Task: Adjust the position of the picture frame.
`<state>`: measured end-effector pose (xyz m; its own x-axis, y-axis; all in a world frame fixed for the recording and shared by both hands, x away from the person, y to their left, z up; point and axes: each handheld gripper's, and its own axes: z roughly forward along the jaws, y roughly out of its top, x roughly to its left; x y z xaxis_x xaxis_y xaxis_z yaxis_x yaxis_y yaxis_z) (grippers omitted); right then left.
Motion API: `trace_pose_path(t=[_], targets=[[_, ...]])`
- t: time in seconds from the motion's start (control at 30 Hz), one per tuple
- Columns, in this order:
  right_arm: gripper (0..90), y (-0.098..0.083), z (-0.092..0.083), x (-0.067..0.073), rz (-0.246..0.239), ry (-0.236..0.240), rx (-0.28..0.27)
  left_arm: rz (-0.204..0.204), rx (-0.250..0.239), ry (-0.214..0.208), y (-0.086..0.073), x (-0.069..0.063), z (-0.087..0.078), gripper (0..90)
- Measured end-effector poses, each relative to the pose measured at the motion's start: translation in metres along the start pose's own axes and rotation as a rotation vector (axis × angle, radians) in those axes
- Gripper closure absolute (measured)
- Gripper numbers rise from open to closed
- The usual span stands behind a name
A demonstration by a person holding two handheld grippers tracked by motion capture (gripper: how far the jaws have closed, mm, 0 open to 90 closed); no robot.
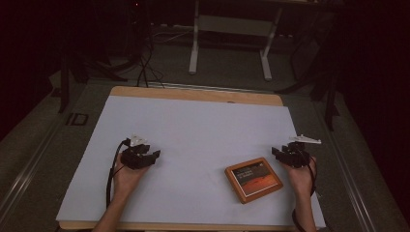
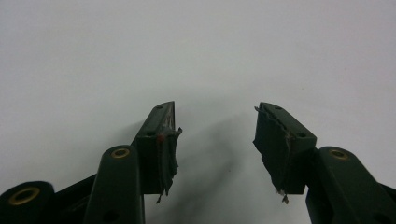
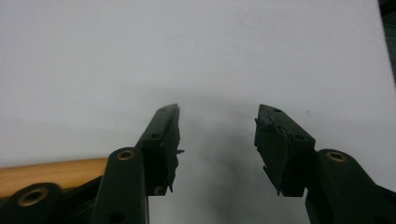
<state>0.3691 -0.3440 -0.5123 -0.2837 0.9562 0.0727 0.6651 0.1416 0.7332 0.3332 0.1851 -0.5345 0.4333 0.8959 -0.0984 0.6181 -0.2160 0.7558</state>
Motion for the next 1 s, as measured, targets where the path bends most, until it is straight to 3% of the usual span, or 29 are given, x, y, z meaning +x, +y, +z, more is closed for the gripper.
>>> trace_pose_path(t=[0.13,0.33,0.47,0.73,1.0], targets=[[49.7,0.000,-0.003,0.005,-0.024,0.015,0.007,-0.008,0.001,-0.025,0.000,-0.002,-0.001,48.0],[50.0,-0.002,-0.014,0.010,-0.048,0.091,0.007,0.038,-0.016,-0.063,0.005,-0.012,-0.007,48.0],[49.6,-0.008,-0.021,0.018,-0.085,0.132,0.007,0.062,-0.032,-0.111,0.010,-0.023,-0.011,47.9],[49.0,-0.014,-0.029,0.034,-0.148,0.187,0.009,0.109,-0.053,-0.238,0.017,-0.056,-0.014,47.6],[48.5,-0.014,-0.033,0.045,-0.183,0.214,-0.012,0.176,-0.060,-0.363,0.018,-0.104,-0.006,48.9]])
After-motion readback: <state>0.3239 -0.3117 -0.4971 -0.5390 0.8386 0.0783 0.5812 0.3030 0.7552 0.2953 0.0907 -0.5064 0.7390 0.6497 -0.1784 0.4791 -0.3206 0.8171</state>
